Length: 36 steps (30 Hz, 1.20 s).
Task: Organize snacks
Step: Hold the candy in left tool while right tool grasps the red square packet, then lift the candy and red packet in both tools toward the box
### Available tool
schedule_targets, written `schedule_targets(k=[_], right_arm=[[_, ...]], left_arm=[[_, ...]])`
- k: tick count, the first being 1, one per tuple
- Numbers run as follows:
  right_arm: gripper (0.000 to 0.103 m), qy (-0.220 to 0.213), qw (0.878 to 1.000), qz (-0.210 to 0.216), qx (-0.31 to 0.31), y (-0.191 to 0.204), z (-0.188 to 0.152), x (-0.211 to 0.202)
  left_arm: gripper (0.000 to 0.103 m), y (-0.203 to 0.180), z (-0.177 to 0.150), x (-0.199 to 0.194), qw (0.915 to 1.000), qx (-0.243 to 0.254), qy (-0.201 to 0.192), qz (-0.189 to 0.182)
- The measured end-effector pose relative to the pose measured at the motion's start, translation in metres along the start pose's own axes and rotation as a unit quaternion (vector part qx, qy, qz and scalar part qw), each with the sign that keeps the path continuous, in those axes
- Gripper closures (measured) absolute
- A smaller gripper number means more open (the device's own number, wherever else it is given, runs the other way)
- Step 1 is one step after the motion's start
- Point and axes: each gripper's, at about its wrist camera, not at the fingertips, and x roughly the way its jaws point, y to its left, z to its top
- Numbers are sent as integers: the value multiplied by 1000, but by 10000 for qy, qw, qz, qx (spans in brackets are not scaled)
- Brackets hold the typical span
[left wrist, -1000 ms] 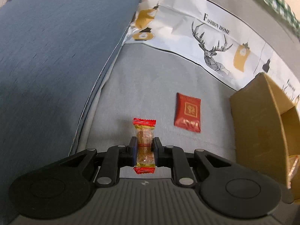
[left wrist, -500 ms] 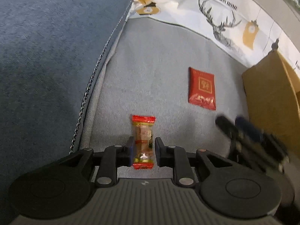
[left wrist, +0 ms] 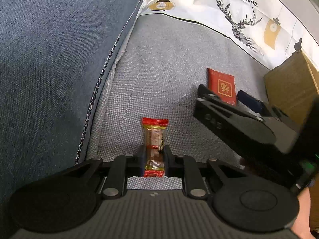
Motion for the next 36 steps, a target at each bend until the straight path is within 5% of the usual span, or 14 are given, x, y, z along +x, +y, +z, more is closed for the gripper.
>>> schedule_targets(k=[5,8,15,25,36], right_arm=[[22,103,9999,-125,6,2,0,16],[58,34,10000,11,-81,4,1,13],[60,-46,9992,325,-216,-1,2,-20],[60,250,9951,734,-614,-9,-15,-121],[60,442,9873,1212,-923,-15,-85,-198]], left_arm=[[84,1,1,0,10000,-5,15,-51],[84,2,1,0,9999,-29,15,-105],[84,4,2,-4,9995,-154,-47,-286],[84,-7,-6,-15,9990,103,-238,-353],[84,-29,-18,-63,9908,433,-1217,-400]])
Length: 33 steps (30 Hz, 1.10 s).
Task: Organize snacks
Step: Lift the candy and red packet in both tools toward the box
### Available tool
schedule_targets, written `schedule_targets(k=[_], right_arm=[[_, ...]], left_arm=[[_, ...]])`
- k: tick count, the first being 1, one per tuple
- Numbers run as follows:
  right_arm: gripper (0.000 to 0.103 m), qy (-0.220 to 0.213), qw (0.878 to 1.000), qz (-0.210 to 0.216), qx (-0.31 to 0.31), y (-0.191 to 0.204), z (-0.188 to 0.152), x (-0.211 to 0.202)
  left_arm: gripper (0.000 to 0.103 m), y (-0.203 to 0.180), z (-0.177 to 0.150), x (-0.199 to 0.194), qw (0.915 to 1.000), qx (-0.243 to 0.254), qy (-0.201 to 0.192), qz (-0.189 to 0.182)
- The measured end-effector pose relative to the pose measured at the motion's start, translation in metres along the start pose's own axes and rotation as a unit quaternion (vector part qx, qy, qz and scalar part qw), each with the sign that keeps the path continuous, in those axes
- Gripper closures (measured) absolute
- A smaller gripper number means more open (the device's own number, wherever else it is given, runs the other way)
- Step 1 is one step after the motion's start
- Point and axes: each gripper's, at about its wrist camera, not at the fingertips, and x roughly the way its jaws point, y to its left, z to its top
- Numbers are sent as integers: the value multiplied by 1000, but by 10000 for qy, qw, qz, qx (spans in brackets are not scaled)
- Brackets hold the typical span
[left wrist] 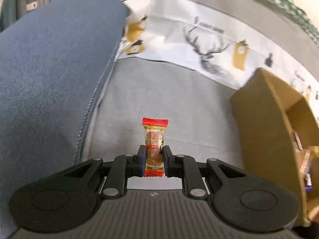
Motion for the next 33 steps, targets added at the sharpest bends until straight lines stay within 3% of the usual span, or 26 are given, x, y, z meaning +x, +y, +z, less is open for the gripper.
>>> schedule_targets(k=[7,10,15,24,29,33], right_arm=[[60,134,9999,-30,33,-1,-16,10],[60,210,9997,-96,59,-4,-17,16],[59,186,9997,-100,84,-7,-19,14],[59,187,9996,-192,123,-10,-19,17],[59,248,9993,-258,105,-10,-20,20],[59,329,9990,-245,166,-12,-20,22]], left_arm=[[84,-16,-35,-15,9981,434,-447,34],[84,-2,-52,-7,9992,111,-356,-113],[84,12,-51,-13,9978,-462,-305,-374],[84,3,-67,-17,9980,-428,-354,-292],[84,14,-76,-7,9952,-899,-142,-365],[84,8,-78,-8,9969,-722,-173,-254]])
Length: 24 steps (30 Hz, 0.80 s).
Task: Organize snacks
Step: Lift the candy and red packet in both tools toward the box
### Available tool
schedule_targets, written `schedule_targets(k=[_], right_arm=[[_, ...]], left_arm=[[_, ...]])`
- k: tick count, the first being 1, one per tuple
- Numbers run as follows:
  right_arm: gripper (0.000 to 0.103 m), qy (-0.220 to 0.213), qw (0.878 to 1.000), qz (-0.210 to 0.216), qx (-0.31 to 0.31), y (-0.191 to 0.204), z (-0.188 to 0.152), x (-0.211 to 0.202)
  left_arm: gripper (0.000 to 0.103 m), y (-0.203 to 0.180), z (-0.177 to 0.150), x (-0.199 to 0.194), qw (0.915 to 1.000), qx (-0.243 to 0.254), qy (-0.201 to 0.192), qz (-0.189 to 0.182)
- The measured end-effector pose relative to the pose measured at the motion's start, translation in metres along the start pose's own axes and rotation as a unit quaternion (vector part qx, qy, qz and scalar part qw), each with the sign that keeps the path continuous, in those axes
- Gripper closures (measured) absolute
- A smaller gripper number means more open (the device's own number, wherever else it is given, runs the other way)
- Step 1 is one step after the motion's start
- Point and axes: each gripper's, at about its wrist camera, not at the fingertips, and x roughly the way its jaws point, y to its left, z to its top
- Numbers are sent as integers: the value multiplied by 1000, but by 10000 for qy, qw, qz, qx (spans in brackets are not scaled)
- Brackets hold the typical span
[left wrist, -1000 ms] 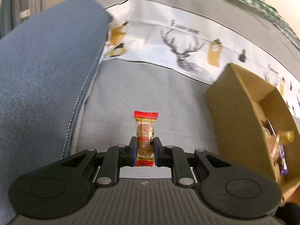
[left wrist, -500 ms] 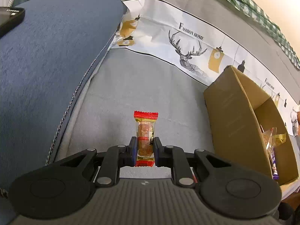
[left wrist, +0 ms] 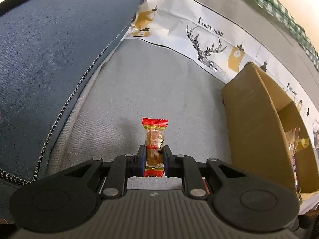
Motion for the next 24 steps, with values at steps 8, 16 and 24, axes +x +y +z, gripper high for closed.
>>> schedule_targets(k=[8,16,24], right_arm=[[58,206,9997,27,-99,3,-4,7],[54,387,9992,78,-81,3,-6,11],[50,444,9989,83,-99,6,-6,11]], left_arm=[[84,-14,-12,15,9979,461,317,334],[84,-16,-20,24,9961,606,444,471],[80,-18,-19,30,9948,710,539,485]])
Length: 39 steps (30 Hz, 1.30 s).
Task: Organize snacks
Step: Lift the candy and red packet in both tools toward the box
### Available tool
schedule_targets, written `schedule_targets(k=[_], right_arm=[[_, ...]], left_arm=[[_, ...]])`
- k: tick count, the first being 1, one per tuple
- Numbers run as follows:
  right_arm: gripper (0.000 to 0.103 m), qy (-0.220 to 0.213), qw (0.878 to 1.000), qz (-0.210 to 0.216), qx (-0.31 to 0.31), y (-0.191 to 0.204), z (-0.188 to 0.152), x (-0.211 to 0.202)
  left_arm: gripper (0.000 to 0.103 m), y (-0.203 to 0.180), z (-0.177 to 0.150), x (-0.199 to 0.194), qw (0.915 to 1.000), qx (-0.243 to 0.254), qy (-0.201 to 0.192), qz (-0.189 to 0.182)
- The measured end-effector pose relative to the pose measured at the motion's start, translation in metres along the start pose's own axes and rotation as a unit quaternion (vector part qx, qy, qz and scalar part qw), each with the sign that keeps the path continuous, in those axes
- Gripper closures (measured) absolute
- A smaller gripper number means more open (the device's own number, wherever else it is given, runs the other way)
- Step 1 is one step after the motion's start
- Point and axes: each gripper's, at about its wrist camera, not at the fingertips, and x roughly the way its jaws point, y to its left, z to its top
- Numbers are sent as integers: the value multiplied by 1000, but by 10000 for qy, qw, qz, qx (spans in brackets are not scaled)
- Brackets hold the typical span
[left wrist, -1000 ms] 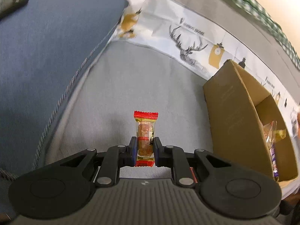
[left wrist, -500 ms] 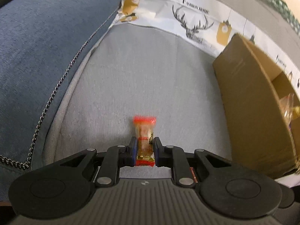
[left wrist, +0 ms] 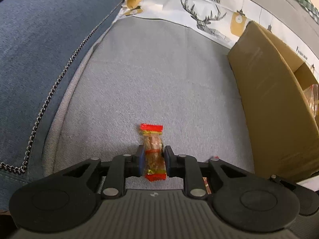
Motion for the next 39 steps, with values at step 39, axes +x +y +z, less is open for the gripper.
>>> schedule_targets(k=[39], right_arm=[[59,-1679,9830,-477,-563,11,-2,-80]], left_arm=[[84,14,-20,-80,9723,-600,-2179,-599]])
